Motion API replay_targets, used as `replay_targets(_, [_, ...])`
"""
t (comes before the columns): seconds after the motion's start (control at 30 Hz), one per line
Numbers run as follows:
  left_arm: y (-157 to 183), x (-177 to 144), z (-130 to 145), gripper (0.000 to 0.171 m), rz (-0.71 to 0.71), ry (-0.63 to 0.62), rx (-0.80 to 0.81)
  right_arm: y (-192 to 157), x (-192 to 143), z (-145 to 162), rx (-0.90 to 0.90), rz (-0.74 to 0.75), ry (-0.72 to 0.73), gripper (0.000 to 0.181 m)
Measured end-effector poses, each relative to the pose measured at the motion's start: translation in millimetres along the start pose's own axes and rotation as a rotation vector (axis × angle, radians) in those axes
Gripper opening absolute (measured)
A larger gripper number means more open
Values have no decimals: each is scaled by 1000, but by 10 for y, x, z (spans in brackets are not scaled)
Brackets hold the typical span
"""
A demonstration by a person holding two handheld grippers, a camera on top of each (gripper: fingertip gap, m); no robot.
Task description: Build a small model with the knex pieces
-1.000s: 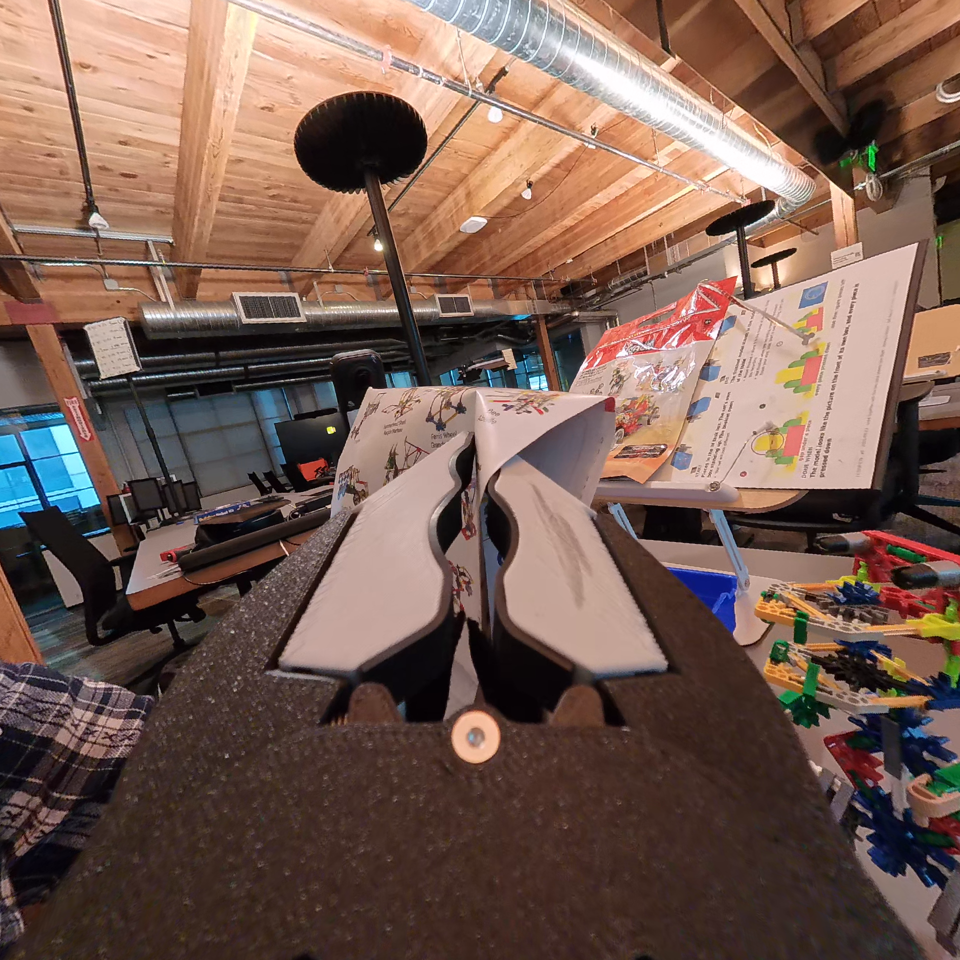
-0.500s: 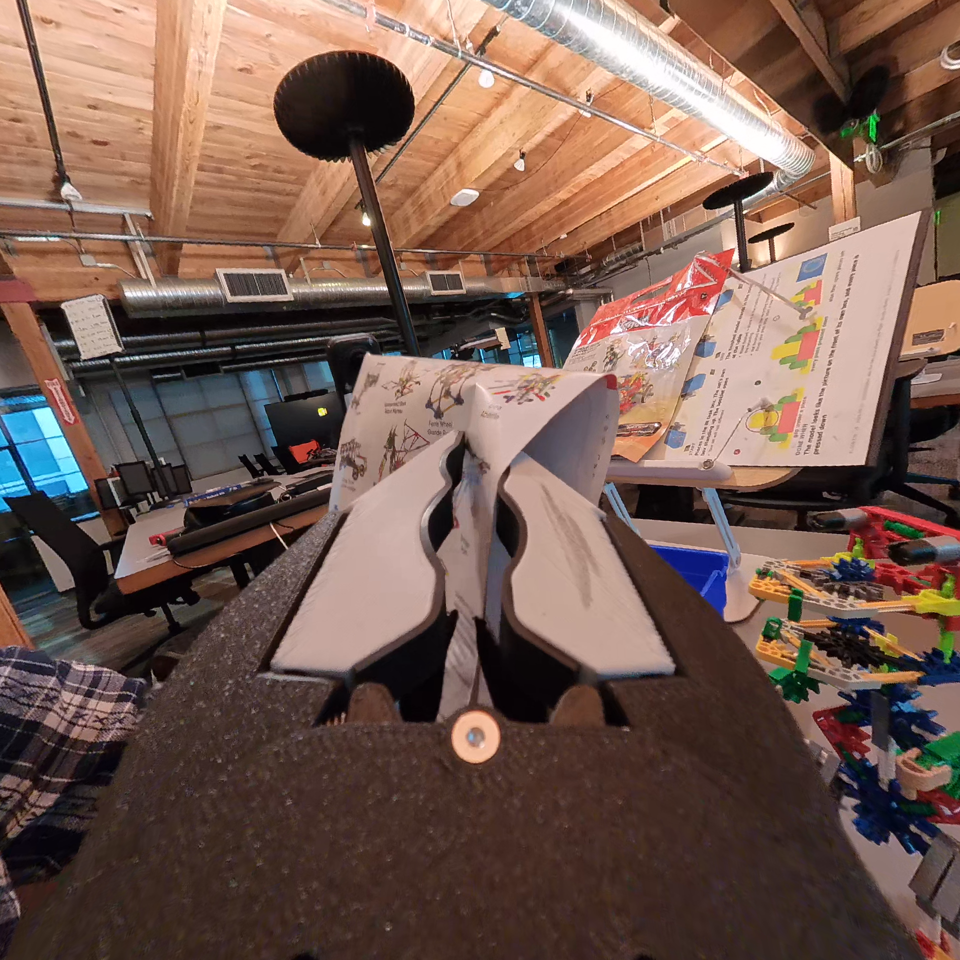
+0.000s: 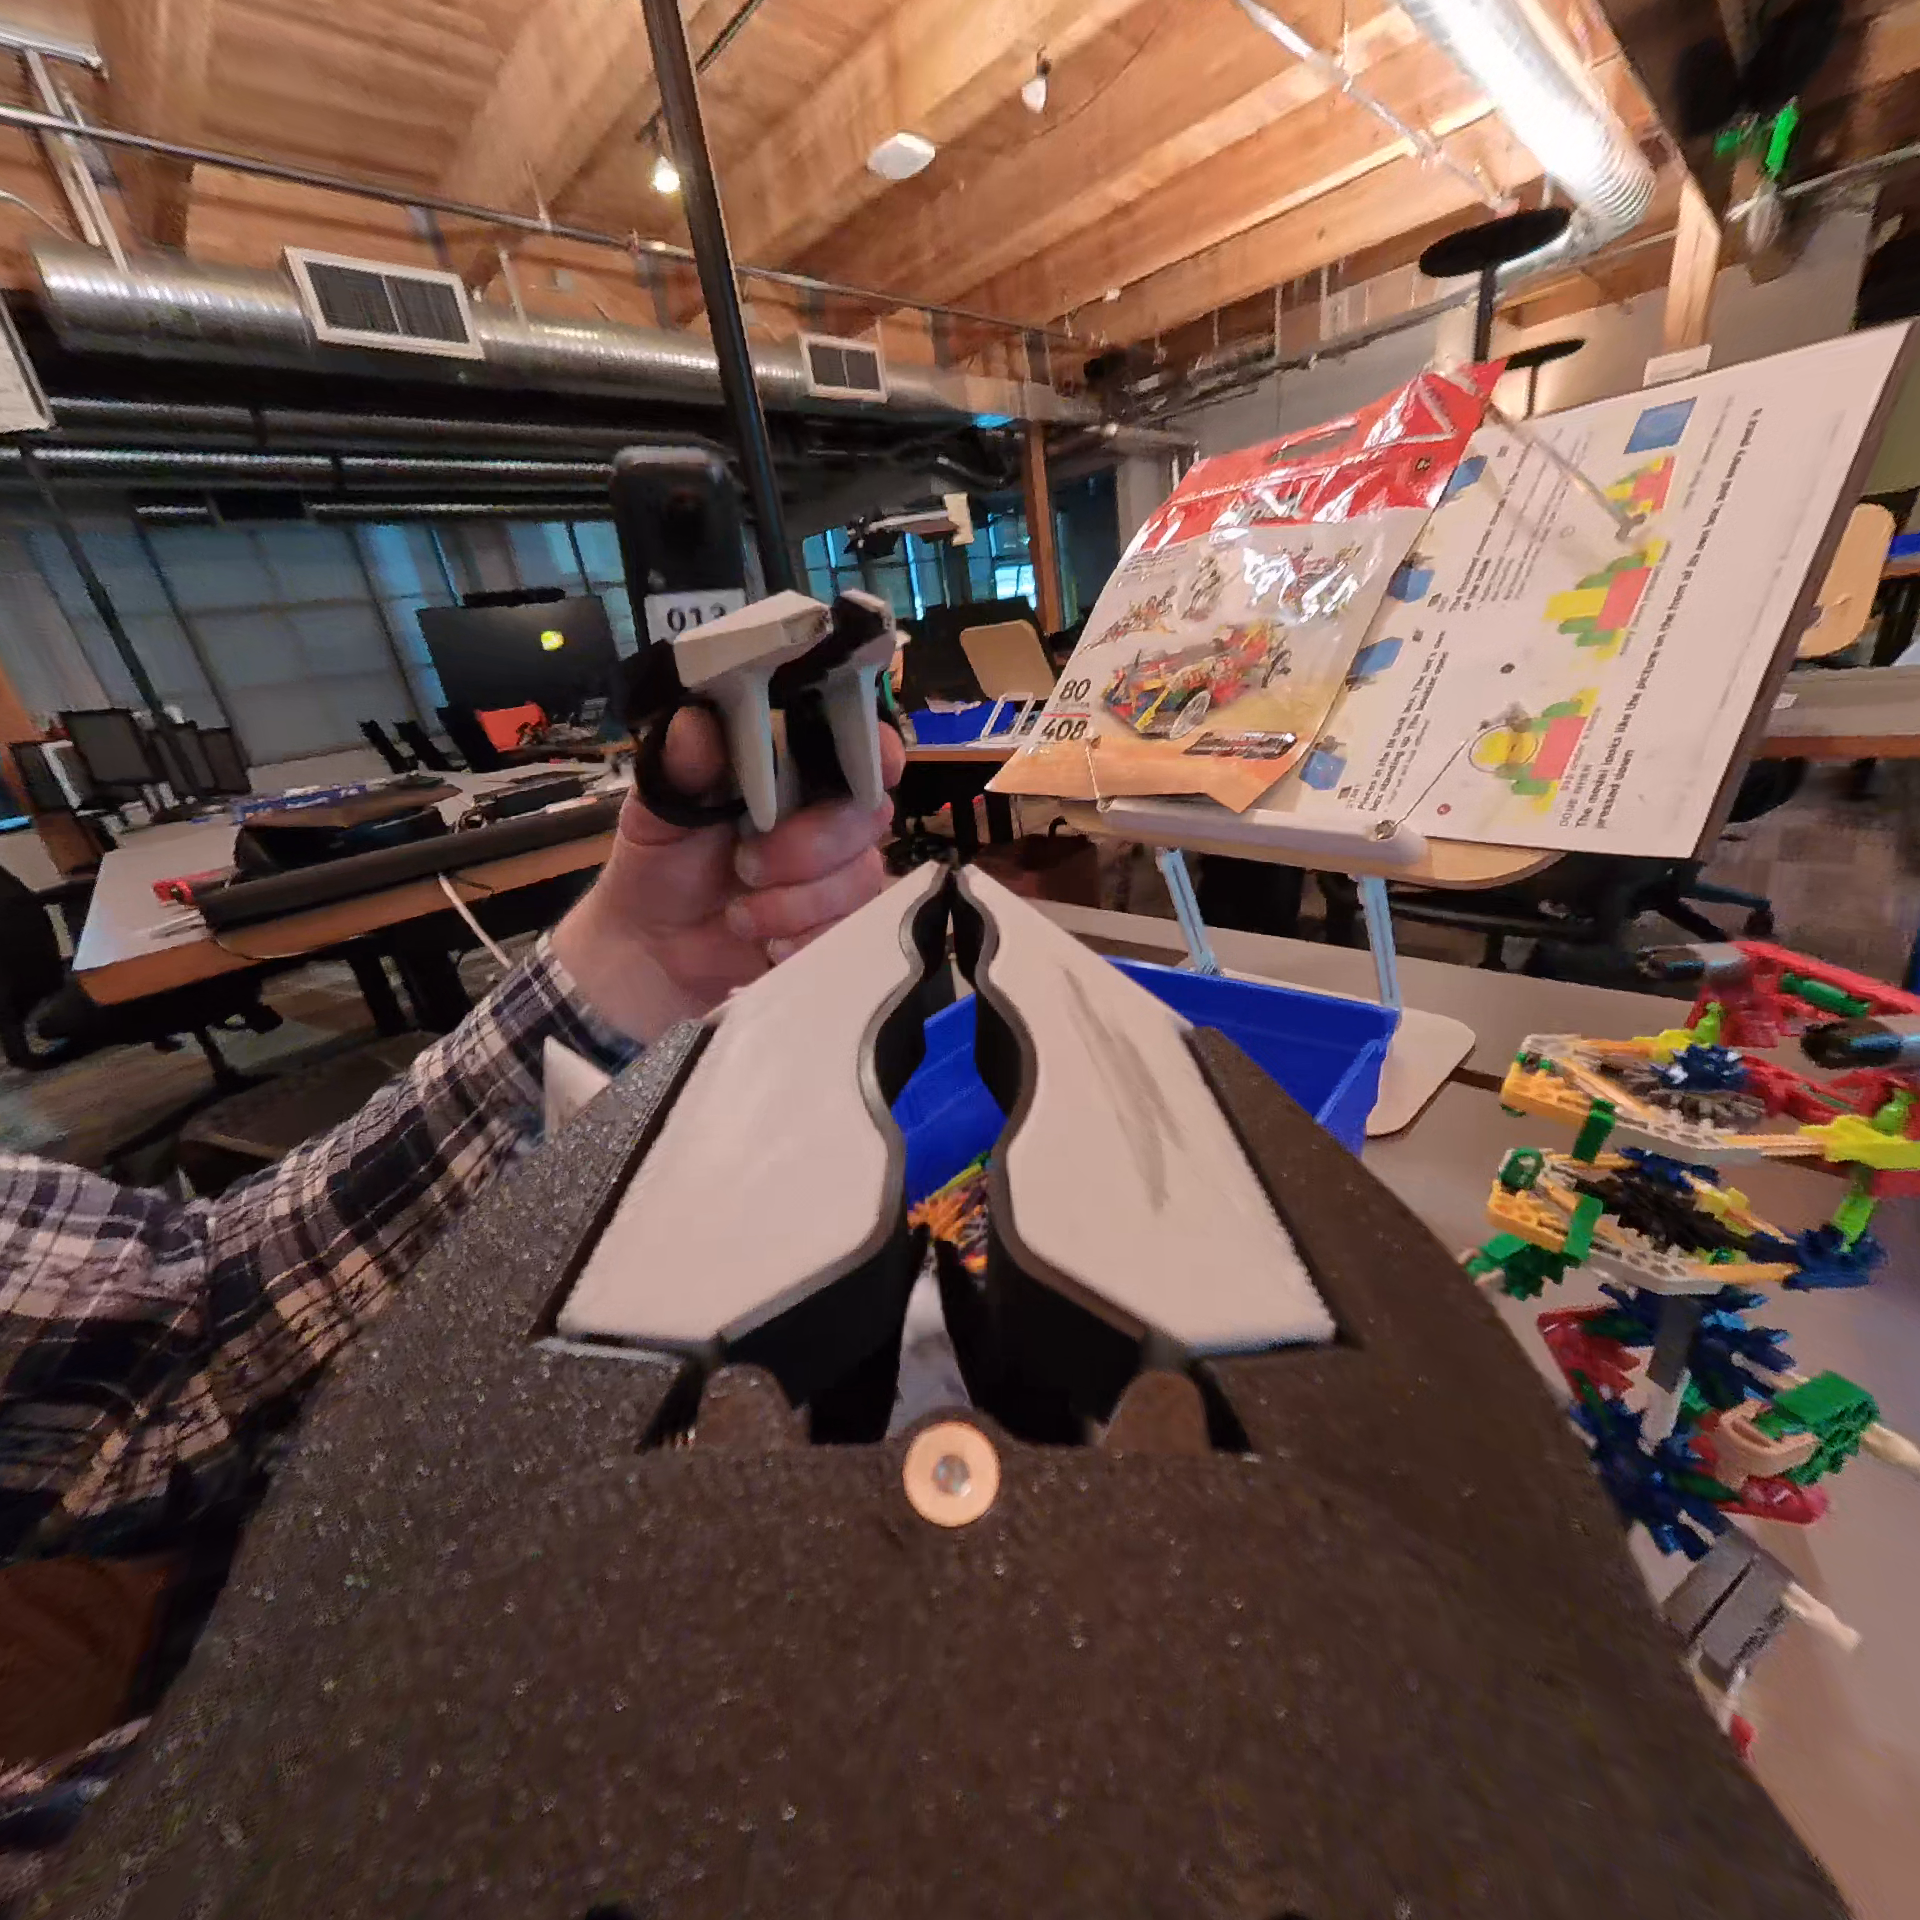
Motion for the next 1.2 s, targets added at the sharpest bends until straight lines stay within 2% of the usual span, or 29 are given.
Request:
replay_targets(0.1, [23,36,40,10,-46,-95,44,-21,-7,95,-22,-10,-81,0])
replay_targets(0.2, [64,69,81,16,-73,-181,92,-84,-73,207,-87,-44,-153,27])
replay_targets(0.37, [110,97,94,18,-62,-222,111,-312,-258,422,-200,-190,-303,37])
replay_targets(0.47, [114,108,108,18,-62,-237,113,-542,-384,617,-332,-309,-517,62])
replay_targets(0.6, [138,138,115,19,-50,-252,120,-544,-385,943,-573,-187,-783,73])
replay_targets(0.73, [187,184,149,22,-41,-296,144,-426,-252,1110,-593,-127,-783,40])
replay_targets(0.8, [221,200,172,24,-32,-324,164,-370,-195,1093,-583,-102,-776,15])
replay_targets(0.87, [247,206,198,27,-18,-350,180,-329,-156,998,-544,-95,-743,4])
replay_targets(1.07, [162,127,300,50,-44,-421,156,-133,-133,680,-370,-101,-673,0])
replay_targets(1.13, [157,65,321,56,-28,-423,137,-46,-136,575,-286,-105,-638,0])
replay_targets(1.2, [163,-6,319,68,-9,-415,121,16,-144,488,-234,-116,-615,0])
Point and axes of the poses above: each gripper's, where its closed fingertips meet, x out along the fingers, z out of its underside, y = z × x across the jaws, the point moved 8 cm from there along -x, back along the fingers, and after that the axes turned 9 degrees about -y, right-handed, at the moved point
